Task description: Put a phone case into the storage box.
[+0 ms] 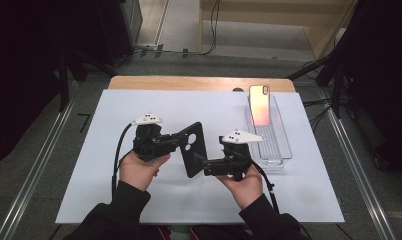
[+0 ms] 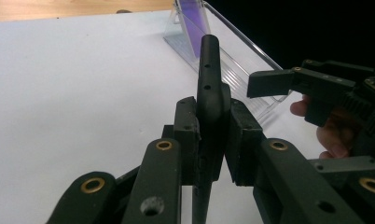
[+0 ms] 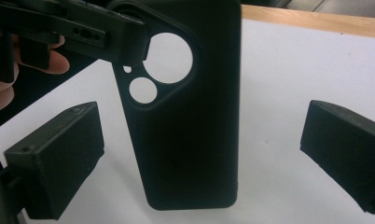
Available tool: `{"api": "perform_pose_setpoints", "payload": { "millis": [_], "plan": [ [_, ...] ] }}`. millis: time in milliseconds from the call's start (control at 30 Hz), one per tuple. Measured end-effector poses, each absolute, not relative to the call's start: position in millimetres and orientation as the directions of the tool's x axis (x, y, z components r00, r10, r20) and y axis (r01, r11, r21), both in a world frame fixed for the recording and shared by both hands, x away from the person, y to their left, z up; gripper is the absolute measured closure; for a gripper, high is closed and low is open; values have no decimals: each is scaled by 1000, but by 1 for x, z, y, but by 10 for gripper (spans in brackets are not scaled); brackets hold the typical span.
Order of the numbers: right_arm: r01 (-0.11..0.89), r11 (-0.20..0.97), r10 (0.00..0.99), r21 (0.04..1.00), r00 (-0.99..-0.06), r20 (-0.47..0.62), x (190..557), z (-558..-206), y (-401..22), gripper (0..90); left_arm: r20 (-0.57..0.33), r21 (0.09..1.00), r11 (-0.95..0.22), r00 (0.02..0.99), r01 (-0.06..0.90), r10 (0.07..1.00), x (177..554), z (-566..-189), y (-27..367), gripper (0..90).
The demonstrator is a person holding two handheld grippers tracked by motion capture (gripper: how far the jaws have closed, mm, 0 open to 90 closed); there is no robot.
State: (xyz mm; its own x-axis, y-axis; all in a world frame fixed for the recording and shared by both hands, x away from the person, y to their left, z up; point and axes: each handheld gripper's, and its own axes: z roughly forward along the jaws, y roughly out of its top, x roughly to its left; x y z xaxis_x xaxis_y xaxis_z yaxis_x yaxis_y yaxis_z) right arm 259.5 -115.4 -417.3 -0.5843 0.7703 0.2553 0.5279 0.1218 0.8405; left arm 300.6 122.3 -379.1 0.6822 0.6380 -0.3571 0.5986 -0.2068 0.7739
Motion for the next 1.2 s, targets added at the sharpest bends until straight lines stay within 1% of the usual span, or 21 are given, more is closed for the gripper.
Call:
{"api": "perform_pose_setpoints", "payload": {
  "millis": [567, 967, 1033, 1100, 1133, 1200],
  "plan": [
    [524, 157, 773, 837, -592, 225, 272, -420, -103, 0, -357, 773, -212, 688, 597, 632, 295, -379, 114, 769],
    [540, 166, 769, 825, -594, 234, 279, -427, -94, 0, -374, 758, -217, 683, 615, 628, 292, -382, 108, 769],
    [536, 161, 759, 828, -604, 243, 279, -427, -94, 49, -372, 760, -214, 681, 613, 630, 291, -383, 107, 769],
    [535, 153, 757, 831, -604, 249, 279, -426, -94, 54, -370, 760, -218, 683, 612, 629, 291, -383, 106, 769],
    [535, 152, 757, 831, -604, 249, 279, -426, -94, 87, -368, 759, -221, 684, 612, 630, 291, -383, 105, 769],
    [535, 151, 753, 831, -607, 253, 279, -426, -94, 97, -368, 760, -219, 682, 612, 632, 290, -383, 105, 768]
  ]
}}
